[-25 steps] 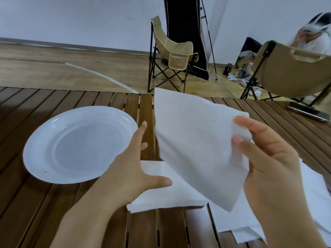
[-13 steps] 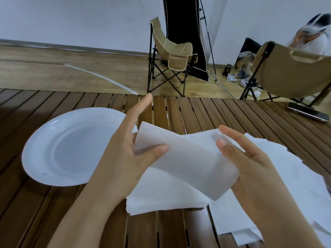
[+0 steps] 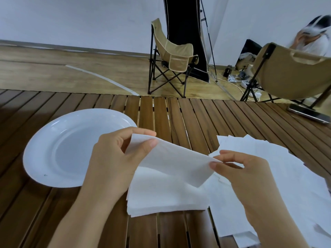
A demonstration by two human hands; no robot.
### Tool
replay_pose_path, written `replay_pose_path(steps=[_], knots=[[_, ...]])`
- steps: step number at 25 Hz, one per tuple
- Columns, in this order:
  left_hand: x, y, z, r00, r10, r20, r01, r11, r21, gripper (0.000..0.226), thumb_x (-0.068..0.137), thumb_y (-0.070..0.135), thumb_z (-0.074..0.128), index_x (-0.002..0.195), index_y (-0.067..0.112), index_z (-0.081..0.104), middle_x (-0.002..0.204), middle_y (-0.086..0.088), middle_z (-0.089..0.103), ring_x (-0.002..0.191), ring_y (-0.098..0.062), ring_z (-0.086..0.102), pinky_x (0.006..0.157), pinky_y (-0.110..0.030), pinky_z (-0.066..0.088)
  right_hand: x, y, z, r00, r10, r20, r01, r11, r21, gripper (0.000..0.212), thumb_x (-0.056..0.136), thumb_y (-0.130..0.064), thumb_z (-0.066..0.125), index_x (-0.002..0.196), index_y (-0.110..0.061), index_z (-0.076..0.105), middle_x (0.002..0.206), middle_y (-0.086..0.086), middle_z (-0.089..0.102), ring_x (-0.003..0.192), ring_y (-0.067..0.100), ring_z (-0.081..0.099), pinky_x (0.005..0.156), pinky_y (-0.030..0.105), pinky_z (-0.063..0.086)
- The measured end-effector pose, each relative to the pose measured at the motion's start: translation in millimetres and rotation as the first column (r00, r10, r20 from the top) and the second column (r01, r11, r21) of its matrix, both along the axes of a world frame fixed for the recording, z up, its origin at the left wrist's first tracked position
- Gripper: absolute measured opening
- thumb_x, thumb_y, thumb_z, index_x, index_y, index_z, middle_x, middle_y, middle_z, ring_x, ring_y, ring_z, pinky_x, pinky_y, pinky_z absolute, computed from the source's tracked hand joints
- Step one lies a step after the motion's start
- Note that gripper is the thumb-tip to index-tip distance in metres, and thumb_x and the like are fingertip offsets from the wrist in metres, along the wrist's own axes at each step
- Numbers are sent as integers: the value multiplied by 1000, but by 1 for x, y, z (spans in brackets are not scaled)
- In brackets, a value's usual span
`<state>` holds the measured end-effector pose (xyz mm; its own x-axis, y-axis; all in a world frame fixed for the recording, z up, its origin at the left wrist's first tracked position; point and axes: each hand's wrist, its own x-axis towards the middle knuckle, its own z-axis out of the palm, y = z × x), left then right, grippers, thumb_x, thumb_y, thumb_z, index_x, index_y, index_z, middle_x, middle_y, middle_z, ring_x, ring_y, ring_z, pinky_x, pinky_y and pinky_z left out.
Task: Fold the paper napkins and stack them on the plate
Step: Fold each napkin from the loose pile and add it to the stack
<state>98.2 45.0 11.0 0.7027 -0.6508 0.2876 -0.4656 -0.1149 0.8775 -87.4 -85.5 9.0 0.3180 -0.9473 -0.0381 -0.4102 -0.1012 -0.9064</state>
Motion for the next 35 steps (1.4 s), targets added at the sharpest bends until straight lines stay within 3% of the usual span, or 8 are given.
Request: replay_pose_path(steps=[4,7,10,13,18,24,29,35], knots=[[1,-1,-4,998,42,51,-45,998,45,21,71,59,52,79,47,66,92,20,66,94,-1,57,75,-19,48,2,-1,1,1000,-10,28,12,999,-52,10,82,-15,72,74,-20,71,88,-14,70,85,6,63,68,25,43],[3,-1,-7,990,102,95,-111,989,101,15,69,59,54,79,49,61,108,14,55,100,-1,50,73,-11,41,5,-1,2,997,-35,75,38,999,-35,8,89,-18,64,82,-15,64,79,-4,66,73,12,58,64,26,44],[5,-2,-10,989,129,77,-141,977,162,16,81,51,58,87,38,65,97,13,63,88,-7,59,67,-16,42,11,1,2,988,-94,121,91,996,25,6,90,-19,62,91,-13,62,80,6,66,73,19,59,74,34,52],[3,-7,-13,980,181,83,-196,953,232,21,89,42,54,98,27,64,81,2,66,79,-14,60,60,-23,39,14,1,-2,978,-149,149,128,982,141,14,88,-17,67,97,-15,56,78,9,66,66,19,58,71,35,53],[2,-14,-21,959,261,-110,-208,914,348,21,94,21,54,110,28,43,104,-3,61,85,-16,55,58,-25,39,14,-1,-12,999,26,18,-29,985,169,16,83,-1,67,75,-15,71,79,4,69,84,24,63,75,38,55],[3,-13,-36,975,135,-177,-27,860,510,34,90,-1,47,92,28,65,109,-1,58,98,-20,59,80,-27,49,20,-7,-27,938,48,-342,-48,999,9,30,91,-1,53,107,-17,72,111,3,63,90,16,57,60,16,41],[3,-11,-45,985,126,-119,-34,812,583,38,90,3,52,118,25,62,116,-3,59,102,-22,60,85,-28,48,25,-5,-36,884,141,-445,-153,988,9,30,93,-4,50,114,-18,67,121,5,59,93,14,51,73,19,41],[5,-10,-43,989,146,-22,-102,782,615,35,92,13,54,125,24,59,124,-2,56,110,-18,54,84,-23,42,26,-4,-34,873,172,-457,-168,984,50,31,93,-3,49,112,-21,67,115,1,55,94,15,51,65,16,41]])
